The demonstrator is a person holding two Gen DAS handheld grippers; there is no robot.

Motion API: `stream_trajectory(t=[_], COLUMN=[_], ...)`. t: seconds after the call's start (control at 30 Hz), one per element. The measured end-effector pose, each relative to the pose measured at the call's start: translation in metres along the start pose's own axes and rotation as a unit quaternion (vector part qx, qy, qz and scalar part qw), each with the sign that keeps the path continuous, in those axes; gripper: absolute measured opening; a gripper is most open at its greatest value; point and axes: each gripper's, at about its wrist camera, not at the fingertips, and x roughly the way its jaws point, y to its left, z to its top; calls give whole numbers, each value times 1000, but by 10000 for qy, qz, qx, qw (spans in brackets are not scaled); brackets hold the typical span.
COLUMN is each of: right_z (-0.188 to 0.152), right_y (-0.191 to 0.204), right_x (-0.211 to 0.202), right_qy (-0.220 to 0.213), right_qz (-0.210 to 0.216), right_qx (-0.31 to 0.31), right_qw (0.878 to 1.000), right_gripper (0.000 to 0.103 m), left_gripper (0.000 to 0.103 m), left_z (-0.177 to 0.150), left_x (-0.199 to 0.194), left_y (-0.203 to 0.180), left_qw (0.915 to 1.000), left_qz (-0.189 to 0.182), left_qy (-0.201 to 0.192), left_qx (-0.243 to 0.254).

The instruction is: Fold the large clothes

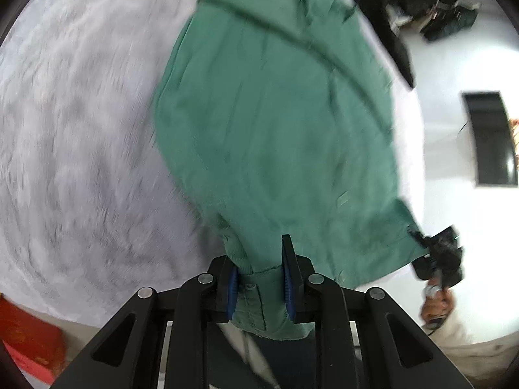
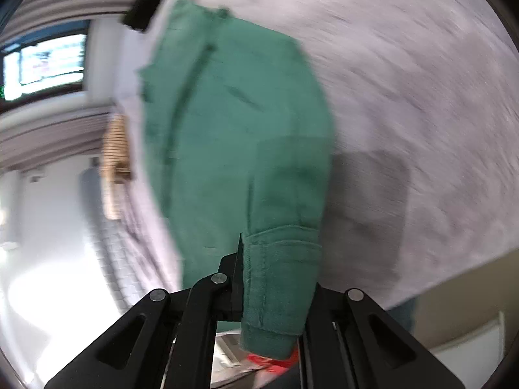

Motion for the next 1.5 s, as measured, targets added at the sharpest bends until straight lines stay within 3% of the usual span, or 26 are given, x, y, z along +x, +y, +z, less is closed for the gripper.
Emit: stream_trajectory(t=[0.07, 0.23, 0.4, 0.5, 0.67, 0.8, 1.03, 1.1, 1.17, 1.2, 1.23, 1.33, 1.43, 1.5], right_z=[16, 67, 125, 173, 245, 276, 302, 308, 310, 310, 311, 315, 313, 309], right_y=[23, 92, 156, 187, 213, 209, 196, 193, 194, 193, 196, 204, 210, 212], right_x=[-2, 8, 32, 50, 97, 130, 160, 161, 155, 151, 143, 134, 130, 136], right_qy=[4, 131, 263, 229, 162, 34, -110, -89, -226, -295, -438, -575, -667, -713], right_qz=[385, 798, 1017, 964, 424, 77, -244, -306, -259, -222, -157, -306, -989, -1543], right_qx=[-106, -609, -1099, -1292, -1344, -1185, -768, -633, -635, -654, -725, -972, -1382, -1655], right_qw=[9992, 9949, 9884, 9867, 9899, 9929, 9967, 9975, 9974, 9972, 9963, 9931, 9832, 9714], right_gripper=[8, 8, 8, 8, 8, 8, 12, 19, 38, 63, 74, 74, 73, 73], left_gripper=[24, 24, 24, 24, 24, 24, 25, 38, 94, 98, 98, 98, 98, 98], left_z=[15, 71, 146, 192, 268, 309, 331, 332, 328, 326, 324, 328, 329, 328], left_x=[-15, -47, -65, -60, -30, 4, 30, 28, 19, 12, 6, 1, 12, 27], left_y=[-11, -33, -65, -72, -72, -68, -65, -63, -68, -71, -74, -73, -71, -67], left_qw=[9995, 9934, 9823, 9780, 9747, 9762, 9771, 9765, 9675, 9607, 9566, 9547, 9491, 9499], left_qz=[-189, -428, -164, 14, 374, 791, 1273, 1297, 1605, 1764, 1824, 1914, 2248, 2357], left_qy=[-243, -1006, -1840, -2072, -2191, -2014, -1699, -1713, -1944, -2122, -2238, -2230, -2140, -1987], left_qx=[-67, -359, -311, -251, -243, -108, 159, 134, 214, 289, 383, 454, 531, 515])
